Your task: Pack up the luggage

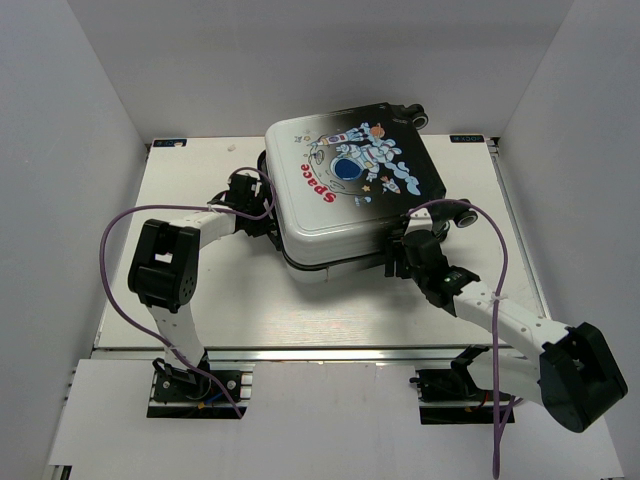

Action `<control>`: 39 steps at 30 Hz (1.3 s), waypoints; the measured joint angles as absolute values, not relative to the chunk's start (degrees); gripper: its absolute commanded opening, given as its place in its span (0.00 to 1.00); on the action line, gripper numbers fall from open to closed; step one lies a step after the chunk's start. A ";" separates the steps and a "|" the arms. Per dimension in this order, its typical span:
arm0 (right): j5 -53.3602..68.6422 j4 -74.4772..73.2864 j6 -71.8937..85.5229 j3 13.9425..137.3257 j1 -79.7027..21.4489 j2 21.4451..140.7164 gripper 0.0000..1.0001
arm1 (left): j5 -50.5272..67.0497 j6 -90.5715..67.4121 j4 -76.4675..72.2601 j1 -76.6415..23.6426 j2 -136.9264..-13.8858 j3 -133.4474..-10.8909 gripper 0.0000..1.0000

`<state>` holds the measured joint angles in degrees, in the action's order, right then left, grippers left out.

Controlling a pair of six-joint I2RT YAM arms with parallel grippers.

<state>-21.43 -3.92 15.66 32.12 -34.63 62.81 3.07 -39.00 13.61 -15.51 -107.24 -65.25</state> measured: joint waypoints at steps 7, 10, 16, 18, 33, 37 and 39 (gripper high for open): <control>-25.52 7.86 15.99 28.51 -35.40 65.52 0.36 | 3.22 -38.41 13.96 -15.46 -109.38 -68.03 0.00; -27.99 10.13 15.97 28.21 -35.35 66.74 0.17 | 3.27 -38.41 13.93 -15.11 -109.58 -68.27 0.00; -34.22 11.90 16.25 28.16 -32.82 68.40 0.00 | 4.12 -38.04 14.68 -14.59 -110.85 -70.02 0.00; -37.34 11.79 16.05 28.16 -30.79 68.31 0.00 | 4.54 -37.69 14.92 -14.24 -111.26 -70.57 0.00; -20.27 17.10 3.99 28.16 -16.03 67.64 0.49 | 11.27 -32.62 16.71 -8.14 -117.01 -78.59 0.00; -21.71 16.84 2.37 28.69 -16.10 67.05 0.52 | 12.56 -30.85 17.67 -7.11 -118.61 -80.97 0.00; -24.75 17.06 0.93 30.00 -16.12 68.45 0.50 | 12.69 -30.39 18.09 -6.90 -119.07 -81.69 0.00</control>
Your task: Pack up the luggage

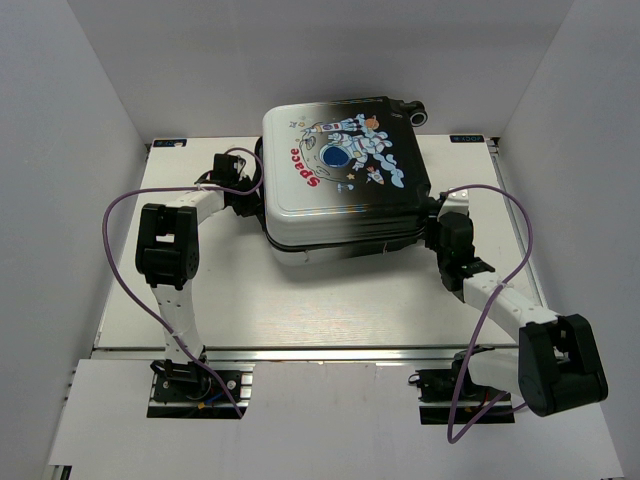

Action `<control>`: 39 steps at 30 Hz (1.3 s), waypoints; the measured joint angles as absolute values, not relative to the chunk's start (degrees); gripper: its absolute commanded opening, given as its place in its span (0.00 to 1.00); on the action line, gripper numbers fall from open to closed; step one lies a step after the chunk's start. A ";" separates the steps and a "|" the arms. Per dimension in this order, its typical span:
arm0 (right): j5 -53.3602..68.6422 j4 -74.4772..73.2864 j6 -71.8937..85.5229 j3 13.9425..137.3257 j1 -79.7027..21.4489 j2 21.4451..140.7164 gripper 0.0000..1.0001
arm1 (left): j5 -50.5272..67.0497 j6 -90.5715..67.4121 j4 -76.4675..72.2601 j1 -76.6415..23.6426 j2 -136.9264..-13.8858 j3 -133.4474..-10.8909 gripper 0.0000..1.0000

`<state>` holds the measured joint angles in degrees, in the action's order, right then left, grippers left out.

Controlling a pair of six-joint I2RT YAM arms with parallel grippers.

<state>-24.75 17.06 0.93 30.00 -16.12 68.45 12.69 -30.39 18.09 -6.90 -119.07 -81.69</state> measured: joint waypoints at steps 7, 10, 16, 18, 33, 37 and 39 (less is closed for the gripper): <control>-33.93 24.16 -12.97 36.97 -16.84 78.54 0.22 | 12.58 -30.55 18.24 -6.42 -120.07 -83.07 0.00; -32.21 26.04 -18.11 38.59 -17.37 79.61 0.16 | 12.69 -30.59 18.50 -6.35 -120.36 -83.50 0.00; -27.66 28.62 -22.09 42.17 -16.99 79.57 0.06 | 13.06 -29.67 19.05 -5.54 -121.71 -85.45 0.00; -26.35 25.96 -22.74 43.72 -16.80 79.96 0.08 | 13.15 -29.43 18.92 -5.26 -122.02 -85.84 0.00; -17.06 10.28 -9.06 45.10 -15.75 73.95 0.88 | 13.87 -28.27 16.71 -4.38 -121.91 -85.08 0.00; -13.02 3.62 -2.81 40.93 -16.34 62.33 0.89 | 13.98 -28.25 15.29 -4.34 -121.25 -83.74 0.00; -10.00 0.64 -0.08 40.38 -16.73 56.88 0.89 | 13.93 -28.32 13.93 -4.34 -120.73 -82.67 0.00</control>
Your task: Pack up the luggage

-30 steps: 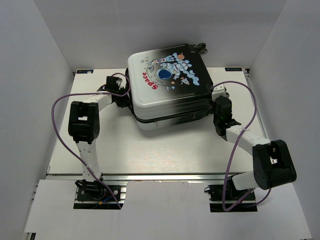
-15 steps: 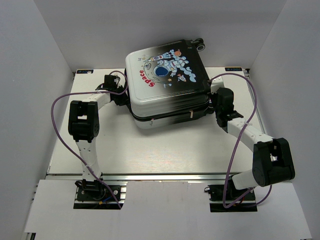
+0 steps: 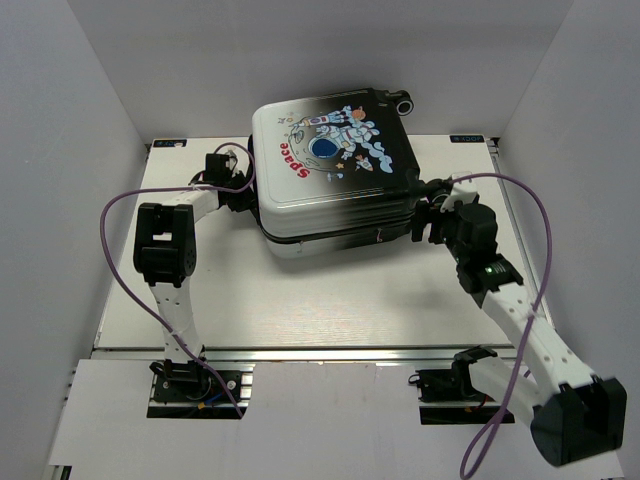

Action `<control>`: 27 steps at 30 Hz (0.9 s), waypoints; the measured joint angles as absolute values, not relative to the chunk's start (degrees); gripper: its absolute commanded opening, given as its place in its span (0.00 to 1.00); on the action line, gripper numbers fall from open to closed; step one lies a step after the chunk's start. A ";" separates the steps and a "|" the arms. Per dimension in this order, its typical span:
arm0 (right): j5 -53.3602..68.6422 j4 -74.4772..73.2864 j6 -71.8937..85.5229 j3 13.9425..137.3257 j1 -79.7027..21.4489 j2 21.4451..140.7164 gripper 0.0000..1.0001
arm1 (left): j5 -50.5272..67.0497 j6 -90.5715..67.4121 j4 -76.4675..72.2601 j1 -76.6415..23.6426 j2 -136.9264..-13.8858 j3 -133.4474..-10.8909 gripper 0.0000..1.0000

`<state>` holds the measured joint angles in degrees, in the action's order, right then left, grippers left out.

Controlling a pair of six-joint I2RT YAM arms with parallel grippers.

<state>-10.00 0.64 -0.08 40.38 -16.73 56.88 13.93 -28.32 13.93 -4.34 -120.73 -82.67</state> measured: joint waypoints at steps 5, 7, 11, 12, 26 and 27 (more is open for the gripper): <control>-0.97 -4.71 5.45 38.11 -18.50 48.05 0.89 | 12.82 -29.04 10.87 -4.29 -117.40 -77.10 0.00; 2.04 -6.42 6.26 35.79 -19.97 47.09 0.89 | 12.14 -29.41 10.63 -4.25 -115.48 -74.52 0.00; 5.34 -10.07 7.57 31.11 -24.45 48.10 0.89 | 10.57 -31.00 8.64 -4.05 -110.32 -67.05 0.00; 5.56 -10.39 7.79 30.48 -25.56 48.38 0.89 | 10.17 -31.40 8.38 -4.01 -108.90 -65.23 0.00; -5.74 18.04 3.88 23.38 -34.63 64.01 0.85 | 5.76 -33.56 9.65 -3.01 -98.89 -53.95 0.00; -6.33 19.92 3.57 23.33 -34.63 65.47 0.84 | 5.76 -33.58 9.69 -2.98 -98.89 -53.98 0.00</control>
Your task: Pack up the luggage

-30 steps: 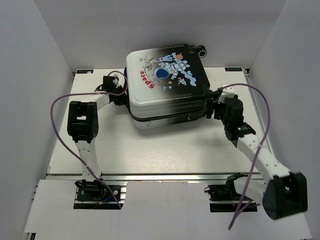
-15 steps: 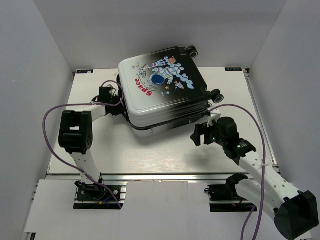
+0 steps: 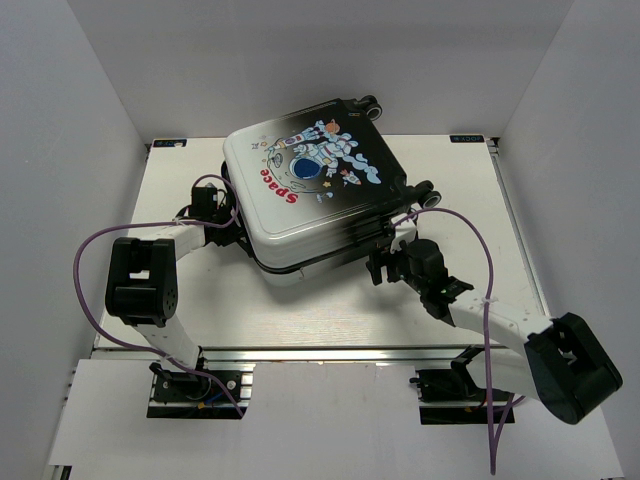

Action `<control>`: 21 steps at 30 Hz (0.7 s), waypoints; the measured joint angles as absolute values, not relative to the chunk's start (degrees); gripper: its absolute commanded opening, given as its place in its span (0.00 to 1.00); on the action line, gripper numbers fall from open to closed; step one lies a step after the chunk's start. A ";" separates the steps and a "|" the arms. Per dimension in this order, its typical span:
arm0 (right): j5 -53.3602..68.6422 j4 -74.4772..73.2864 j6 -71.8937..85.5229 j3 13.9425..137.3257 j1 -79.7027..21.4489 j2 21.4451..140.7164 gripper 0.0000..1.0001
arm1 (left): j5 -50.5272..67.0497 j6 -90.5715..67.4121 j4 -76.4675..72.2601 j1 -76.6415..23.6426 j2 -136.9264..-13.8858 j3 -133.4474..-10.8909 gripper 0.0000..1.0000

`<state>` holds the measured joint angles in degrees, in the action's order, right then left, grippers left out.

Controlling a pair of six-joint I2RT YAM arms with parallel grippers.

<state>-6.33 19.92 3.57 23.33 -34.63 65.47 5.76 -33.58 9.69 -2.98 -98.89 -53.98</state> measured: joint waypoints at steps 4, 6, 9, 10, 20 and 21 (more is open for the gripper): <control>-7.62 29.28 2.50 22.13 -34.72 69.14 0.83 | 5.74 -33.52 10.15 -2.98 -98.96 -54.24 0.00; -7.68 33.21 2.09 21.65 -34.83 70.32 0.81 | 5.76 -33.47 10.55 -2.92 -99.13 -54.50 0.00; -7.84 37.98 1.37 21.65 -34.92 72.88 0.71 | 5.82 -33.28 11.53 -2.90 -99.44 -55.09 0.00; -7.81 39.07 1.06 21.67 -34.92 73.73 0.69 | 5.87 -33.19 11.77 -2.85 -99.55 -55.33 0.00; -9.43 43.92 1.83 21.76 -34.92 77.82 0.10 | 6.31 -32.16 12.95 -2.15 -100.20 -56.42 0.00; -10.26 44.16 2.24 21.76 -34.92 78.02 0.05 | 6.44 -32.12 12.99 -2.09 -100.27 -56.49 0.00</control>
<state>-10.26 44.16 2.24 21.76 -34.92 78.02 6.44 -32.12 12.99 -2.09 -100.27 -56.49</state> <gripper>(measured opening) 0.136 0.281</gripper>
